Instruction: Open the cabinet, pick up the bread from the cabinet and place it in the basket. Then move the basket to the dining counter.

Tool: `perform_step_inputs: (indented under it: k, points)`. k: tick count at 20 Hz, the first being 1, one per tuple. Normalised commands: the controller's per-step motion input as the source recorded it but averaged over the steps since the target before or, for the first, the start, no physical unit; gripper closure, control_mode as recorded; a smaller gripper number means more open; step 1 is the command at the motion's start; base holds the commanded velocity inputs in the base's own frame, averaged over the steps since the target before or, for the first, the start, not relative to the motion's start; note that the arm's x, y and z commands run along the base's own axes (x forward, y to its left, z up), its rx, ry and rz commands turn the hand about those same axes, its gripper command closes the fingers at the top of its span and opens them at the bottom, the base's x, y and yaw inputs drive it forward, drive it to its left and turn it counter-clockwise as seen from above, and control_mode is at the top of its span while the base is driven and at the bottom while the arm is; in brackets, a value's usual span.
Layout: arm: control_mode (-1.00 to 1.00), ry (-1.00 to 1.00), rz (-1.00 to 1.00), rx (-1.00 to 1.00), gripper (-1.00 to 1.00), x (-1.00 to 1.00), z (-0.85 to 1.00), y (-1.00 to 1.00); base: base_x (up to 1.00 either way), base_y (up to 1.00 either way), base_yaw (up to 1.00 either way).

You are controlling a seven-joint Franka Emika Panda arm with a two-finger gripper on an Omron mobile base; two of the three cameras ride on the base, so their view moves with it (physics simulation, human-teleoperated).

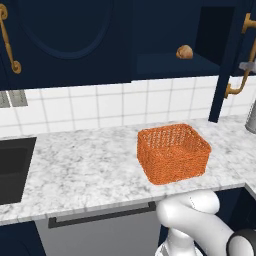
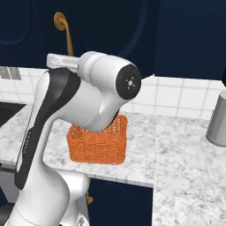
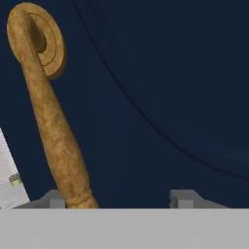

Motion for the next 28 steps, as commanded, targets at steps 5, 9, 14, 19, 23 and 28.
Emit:
perform_step_inputs:
  k: [5, 9, 14, 19, 23, 28]
  points:
    - [-1.0, -0.11, -0.06, -0.12, -1.0, -0.27, 0.01, -0.11, 0.0, 0.0, 0.0]
    - [-1.0, 0.01, -0.16, -0.19, -1.0, -0.33, 0.09, -0.09, 0.0, 0.0, 0.0]
    - [-1.0, 0.01, -0.24, -0.13, -1.0, -0.93, 0.17, 0.0, 0.0, 0.0, 0.0]
    - [-1.0, 0.03, -0.27, -0.32, -1.0, -0.87, 0.07, 0.55, 0.0, 0.0, 0.0]
    - [-1.0, 0.13, -0.19, -0.6, -1.0, -0.41, 0.0, 0.93, 0.0, 0.0, 0.0]
    - [-1.0, 0.22, -0.19, -0.62, -1.0, -0.17, 0.02, 0.96, 0.0, 0.0, 0.0]
